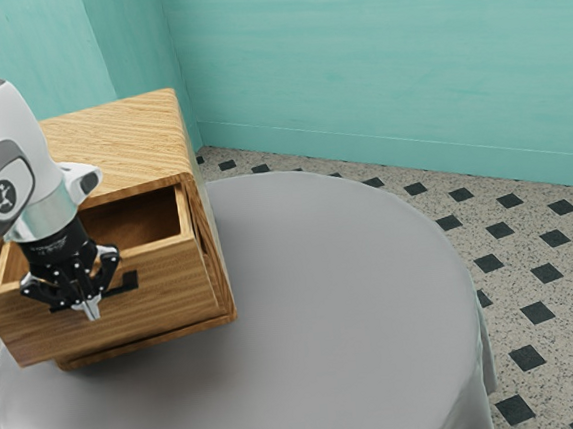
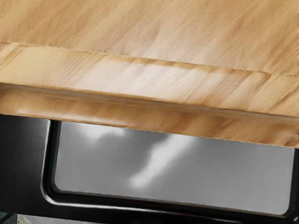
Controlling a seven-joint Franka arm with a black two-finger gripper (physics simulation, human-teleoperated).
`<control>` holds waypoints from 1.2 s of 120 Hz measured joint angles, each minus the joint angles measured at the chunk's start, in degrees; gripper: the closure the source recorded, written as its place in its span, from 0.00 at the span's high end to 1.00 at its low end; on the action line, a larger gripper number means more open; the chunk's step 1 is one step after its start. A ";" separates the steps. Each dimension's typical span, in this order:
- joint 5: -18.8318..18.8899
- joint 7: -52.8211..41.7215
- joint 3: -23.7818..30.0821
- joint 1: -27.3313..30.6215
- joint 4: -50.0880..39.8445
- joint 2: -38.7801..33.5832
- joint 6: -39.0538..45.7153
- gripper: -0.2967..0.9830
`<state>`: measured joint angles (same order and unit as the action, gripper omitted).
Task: Push the drawer handle with one arm to close the drawer
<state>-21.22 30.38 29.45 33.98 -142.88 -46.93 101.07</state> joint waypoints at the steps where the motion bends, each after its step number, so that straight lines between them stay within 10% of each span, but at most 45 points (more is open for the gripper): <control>1: 0.02 -0.06 0.01 0.03 0.07 0.16 0.05 0.15; 144: 5.93 -4.43 0.17 3.15 7.39 13.97 4.39 0.15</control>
<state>-15.30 25.94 29.63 37.13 -135.49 -32.97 105.46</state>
